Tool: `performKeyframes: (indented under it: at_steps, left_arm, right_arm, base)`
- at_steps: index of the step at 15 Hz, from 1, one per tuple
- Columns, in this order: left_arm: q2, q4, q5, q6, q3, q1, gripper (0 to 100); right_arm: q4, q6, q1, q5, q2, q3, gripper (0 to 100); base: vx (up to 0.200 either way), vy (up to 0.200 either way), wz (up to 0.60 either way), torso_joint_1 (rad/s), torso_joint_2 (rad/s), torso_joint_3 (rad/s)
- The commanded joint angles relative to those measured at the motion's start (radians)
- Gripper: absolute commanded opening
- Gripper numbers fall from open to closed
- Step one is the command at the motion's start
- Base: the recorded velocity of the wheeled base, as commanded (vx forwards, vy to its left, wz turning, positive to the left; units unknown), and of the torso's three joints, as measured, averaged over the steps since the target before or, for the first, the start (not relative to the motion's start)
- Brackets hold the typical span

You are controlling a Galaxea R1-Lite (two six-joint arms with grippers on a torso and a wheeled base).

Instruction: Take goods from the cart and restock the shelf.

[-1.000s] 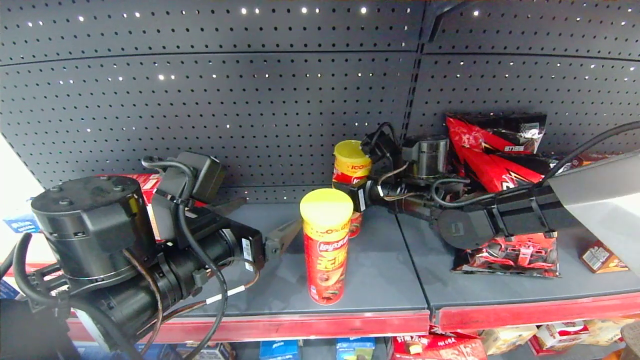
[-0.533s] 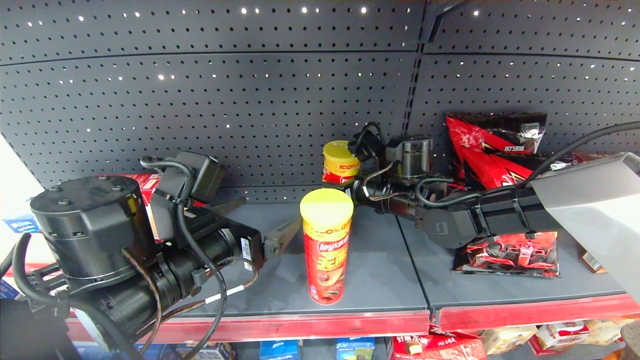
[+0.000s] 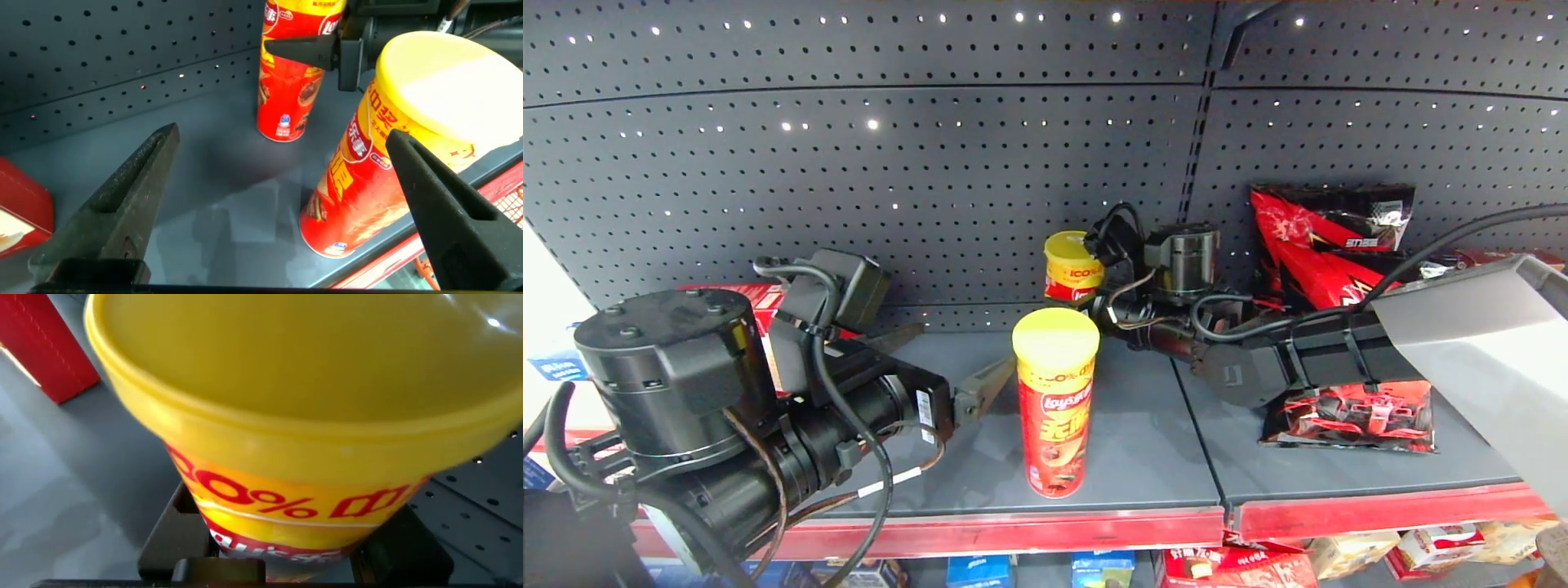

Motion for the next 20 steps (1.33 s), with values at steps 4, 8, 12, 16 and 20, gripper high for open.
performKeyframes:
  at_steps: [4,8,12,16,20]
  left_arm:
    - [0.001,0.000,0.001,-0.001,0.001,0.000,100]
    - [0.001,0.000,0.001,-0.001,0.000,0.000,100]
    - [0.001,0.000,0.001,0.000,-0.002,0.000,100]
    - [0.001,0.000,0.001,-0.001,-0.002,0.000,100]
    - [0.001,0.000,0.001,0.000,-0.002,0.000,100]
  right_arm:
    - [0.003,-0.001,-0.001,0.000,0.016,-0.024,0]
    - [0.003,0.001,-0.001,-0.002,0.016,-0.033,0]
    - [-0.004,0.001,-0.006,0.000,0.016,-0.033,0]
    - [0.007,0.004,-0.006,-0.002,0.015,-0.039,100]
    - [0.007,0.015,-0.003,-0.002,0.012,-0.039,100]
  base:
    - [0.000,0.000,0.00,0.000,0.00,0.000]
    - [0.000,0.000,0.00,0.000,0.00,0.000]
    - [0.000,0.000,0.00,0.000,0.00,0.000]
    - [0.000,0.000,0.00,0.000,0.00,0.000]
    - [0.000,0.000,0.00,0.000,0.00,0.000]
